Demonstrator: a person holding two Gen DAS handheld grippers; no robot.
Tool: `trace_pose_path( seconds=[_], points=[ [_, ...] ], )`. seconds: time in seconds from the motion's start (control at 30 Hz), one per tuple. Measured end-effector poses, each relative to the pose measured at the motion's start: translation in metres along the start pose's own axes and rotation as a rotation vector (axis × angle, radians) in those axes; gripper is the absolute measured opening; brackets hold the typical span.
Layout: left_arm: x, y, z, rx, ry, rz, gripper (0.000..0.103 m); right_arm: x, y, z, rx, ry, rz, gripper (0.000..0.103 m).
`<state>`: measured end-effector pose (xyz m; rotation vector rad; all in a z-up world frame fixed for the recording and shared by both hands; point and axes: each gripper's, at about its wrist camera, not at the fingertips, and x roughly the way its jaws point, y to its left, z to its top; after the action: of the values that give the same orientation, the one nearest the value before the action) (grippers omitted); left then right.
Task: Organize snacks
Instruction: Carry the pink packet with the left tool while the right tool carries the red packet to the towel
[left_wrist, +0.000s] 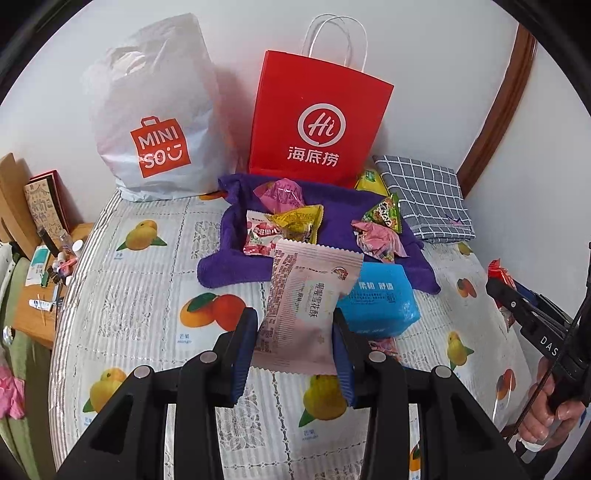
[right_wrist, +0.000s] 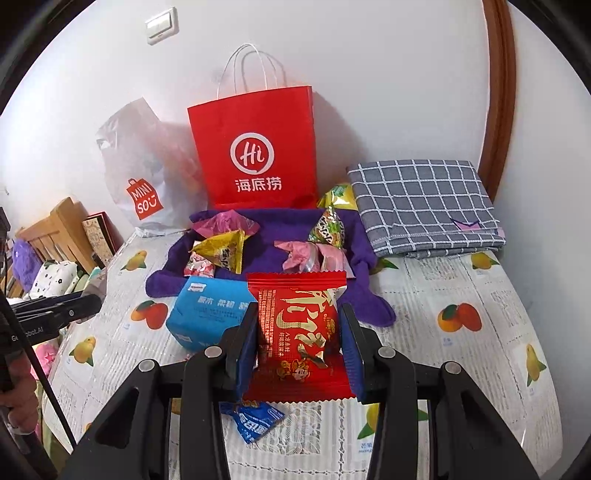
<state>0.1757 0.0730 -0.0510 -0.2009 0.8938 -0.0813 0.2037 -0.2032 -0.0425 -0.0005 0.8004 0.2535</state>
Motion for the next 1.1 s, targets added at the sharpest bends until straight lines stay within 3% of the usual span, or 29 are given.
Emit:
trace_pose_path(
  seconds=[0.47,1.1],
  points=[
    [0.013,0.007,0.032,-0.005,-0.013,0.008,0.037,0.016,0.006,0.041,-0.001,-0.009,0.029,0.041],
    [0.048,0.000,0.101,0.012,-0.033,0.001,0.037,0.058,0.009,0.106,-0.035,-0.012,0.089,0.041]
  ],
)
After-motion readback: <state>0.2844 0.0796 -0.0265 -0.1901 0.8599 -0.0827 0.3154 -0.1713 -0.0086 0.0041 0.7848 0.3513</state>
